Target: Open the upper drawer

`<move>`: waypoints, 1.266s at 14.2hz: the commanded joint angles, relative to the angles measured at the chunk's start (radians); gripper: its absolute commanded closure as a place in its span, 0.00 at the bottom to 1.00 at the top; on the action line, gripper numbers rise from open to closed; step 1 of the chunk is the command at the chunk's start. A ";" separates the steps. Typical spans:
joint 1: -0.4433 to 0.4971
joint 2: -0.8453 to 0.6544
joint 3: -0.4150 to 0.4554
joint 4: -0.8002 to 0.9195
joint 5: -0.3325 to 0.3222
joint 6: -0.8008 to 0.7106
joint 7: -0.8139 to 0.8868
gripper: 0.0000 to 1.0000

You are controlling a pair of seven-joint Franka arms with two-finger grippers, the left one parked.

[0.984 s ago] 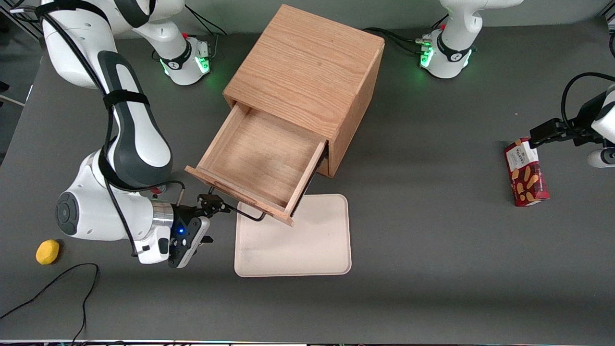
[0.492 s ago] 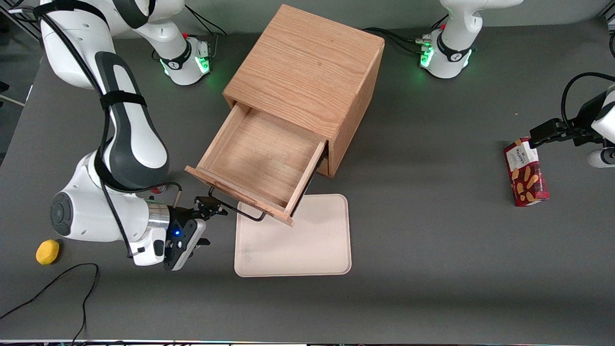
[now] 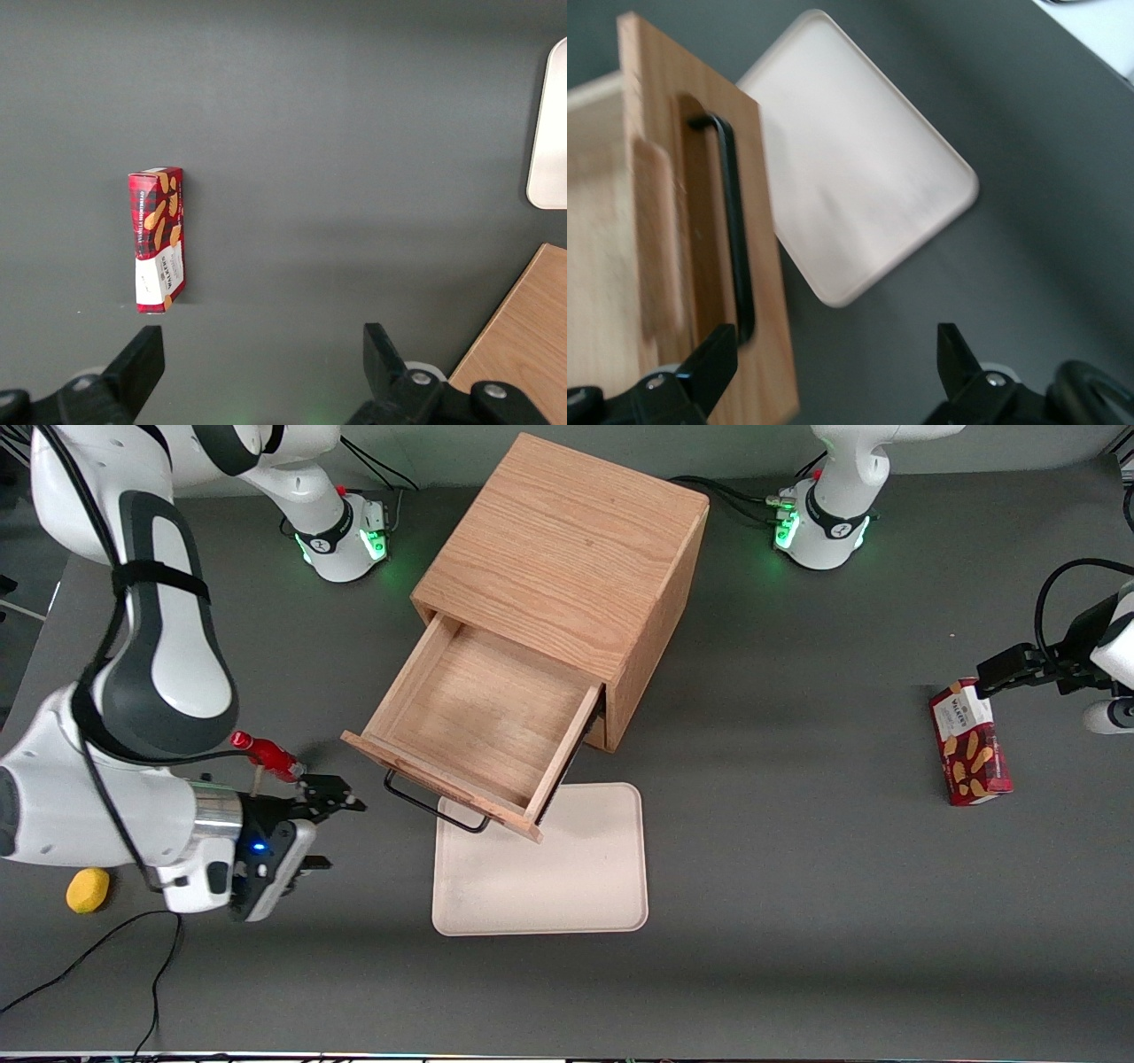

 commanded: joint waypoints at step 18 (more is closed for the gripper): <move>0.016 -0.670 -0.186 -0.640 -0.374 -0.142 0.572 0.00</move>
